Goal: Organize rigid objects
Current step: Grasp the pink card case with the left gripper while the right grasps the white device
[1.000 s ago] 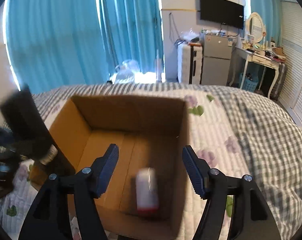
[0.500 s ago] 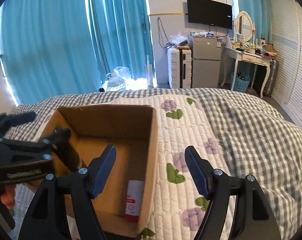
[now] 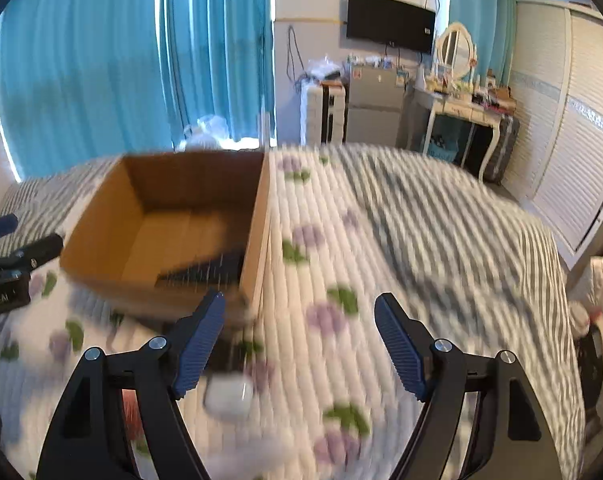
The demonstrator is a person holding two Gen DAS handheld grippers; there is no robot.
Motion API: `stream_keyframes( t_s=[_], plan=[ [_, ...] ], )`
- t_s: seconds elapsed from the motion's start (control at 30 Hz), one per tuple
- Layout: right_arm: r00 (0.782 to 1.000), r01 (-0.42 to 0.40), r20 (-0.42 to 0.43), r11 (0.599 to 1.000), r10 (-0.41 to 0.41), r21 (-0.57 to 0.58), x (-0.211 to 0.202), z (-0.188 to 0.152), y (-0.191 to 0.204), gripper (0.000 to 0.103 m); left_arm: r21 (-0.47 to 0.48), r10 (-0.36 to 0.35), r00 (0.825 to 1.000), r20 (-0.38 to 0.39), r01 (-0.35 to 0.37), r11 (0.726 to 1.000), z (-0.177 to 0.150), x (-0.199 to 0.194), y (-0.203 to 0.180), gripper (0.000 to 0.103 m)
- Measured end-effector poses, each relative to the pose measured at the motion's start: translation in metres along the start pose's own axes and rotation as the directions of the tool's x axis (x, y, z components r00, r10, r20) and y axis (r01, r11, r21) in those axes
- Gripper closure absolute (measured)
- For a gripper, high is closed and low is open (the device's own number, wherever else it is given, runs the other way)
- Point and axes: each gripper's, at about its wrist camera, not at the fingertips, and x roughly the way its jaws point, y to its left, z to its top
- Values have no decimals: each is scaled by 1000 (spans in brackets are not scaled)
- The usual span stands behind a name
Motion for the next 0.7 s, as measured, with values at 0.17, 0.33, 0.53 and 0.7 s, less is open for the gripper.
stream_keyframes(
  t_s=[0.17,0.33,0.53,0.7],
  plan=[
    [993,21,-117,1000,-21,-2,11,-53,15,26,-69,-5,999,-46,2,998,-53,4,4,4],
    [960,28,-279,1000,-26,3,40,-96,28,27,-48,-18,994,-111,12,999,-93,19,-10,4],
    [934,21,-358,997,7,74,61,-115,29,26,-23,-49,988,-148,46,999,-111,30,-19,4],
    [918,14,-396,997,18,79,62,-126,39,25,-32,-58,986,-154,54,998,-114,32,-20,4]
  ],
)
